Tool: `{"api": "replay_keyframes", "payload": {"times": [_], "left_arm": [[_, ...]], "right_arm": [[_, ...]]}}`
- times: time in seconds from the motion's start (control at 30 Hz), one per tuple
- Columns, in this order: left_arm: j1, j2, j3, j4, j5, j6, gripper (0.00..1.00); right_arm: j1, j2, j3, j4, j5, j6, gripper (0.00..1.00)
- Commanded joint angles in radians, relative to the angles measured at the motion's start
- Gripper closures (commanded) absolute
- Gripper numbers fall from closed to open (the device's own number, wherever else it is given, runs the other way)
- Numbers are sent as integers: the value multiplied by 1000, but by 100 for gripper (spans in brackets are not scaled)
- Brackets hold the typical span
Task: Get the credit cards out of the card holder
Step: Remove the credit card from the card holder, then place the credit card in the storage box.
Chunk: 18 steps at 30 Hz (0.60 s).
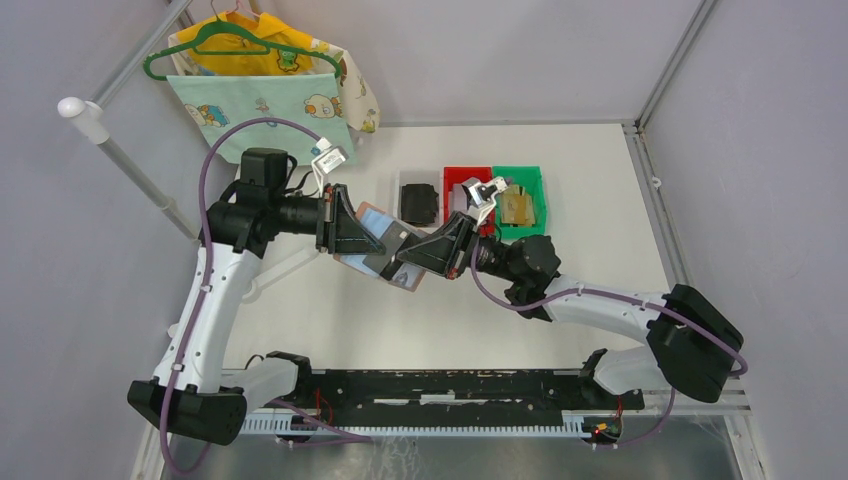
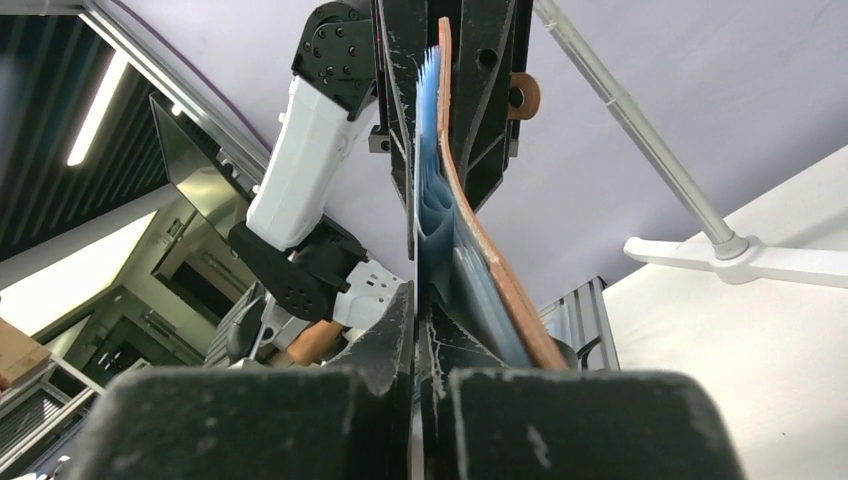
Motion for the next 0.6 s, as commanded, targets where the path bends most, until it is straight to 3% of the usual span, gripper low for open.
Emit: {"api": "replay_keyframes", "payload": {"times": [0.0,0.33,0.57], "left_arm": [[1,-17,55,15,14,35,98],[7,0,83,14,-6,41,98],[19,23,110,-64,-26,143,98]], "right_arm": [[-1,-27,-3,80,5,11,100],[-56,-187,-149,2,-17,-33,100],[-237,-405,-218,-271,-141,-109,100]]}}
